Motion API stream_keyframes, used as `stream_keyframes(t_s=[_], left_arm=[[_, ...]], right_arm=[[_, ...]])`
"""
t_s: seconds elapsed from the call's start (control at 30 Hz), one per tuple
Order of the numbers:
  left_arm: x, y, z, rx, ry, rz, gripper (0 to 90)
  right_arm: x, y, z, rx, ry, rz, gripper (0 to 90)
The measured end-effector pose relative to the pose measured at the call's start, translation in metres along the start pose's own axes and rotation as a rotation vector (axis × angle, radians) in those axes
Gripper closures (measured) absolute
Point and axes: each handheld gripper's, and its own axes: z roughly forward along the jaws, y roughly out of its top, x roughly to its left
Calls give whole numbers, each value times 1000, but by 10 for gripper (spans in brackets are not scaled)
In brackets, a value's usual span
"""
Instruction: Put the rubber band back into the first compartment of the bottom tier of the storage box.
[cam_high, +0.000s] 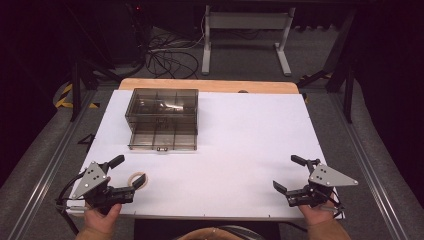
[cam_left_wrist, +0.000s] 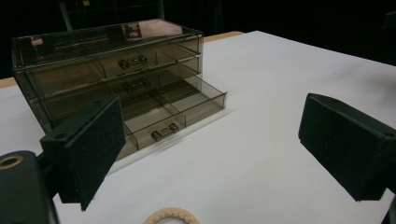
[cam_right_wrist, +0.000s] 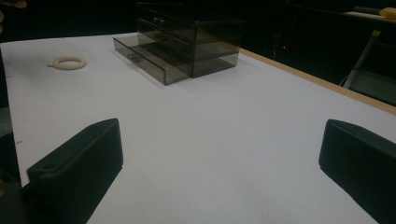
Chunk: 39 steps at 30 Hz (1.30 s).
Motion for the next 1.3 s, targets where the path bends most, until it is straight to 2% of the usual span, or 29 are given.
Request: stream_keyframes(t_s=[0.33, 0.7, 0.87, 1.07, 1.3], left_arm=[[0, 1, 0, -1, 2, -10, 85], [-1, 2, 2, 7, -1, 1, 88], [0, 3, 2, 5, -12, -14, 89], [1, 7, 4, 17, -25, -15, 89], [6, 17, 10, 59, -27, -15, 92]], right_arm=[[3, 0, 2, 5, 14, -11, 8], [3, -1, 1, 12, 14, -4, 10], [3, -1, 2, 13, 19, -5, 11], [3, -2, 3, 14, 22, -5, 12], [4, -2, 5, 22, 24, -6, 14]])
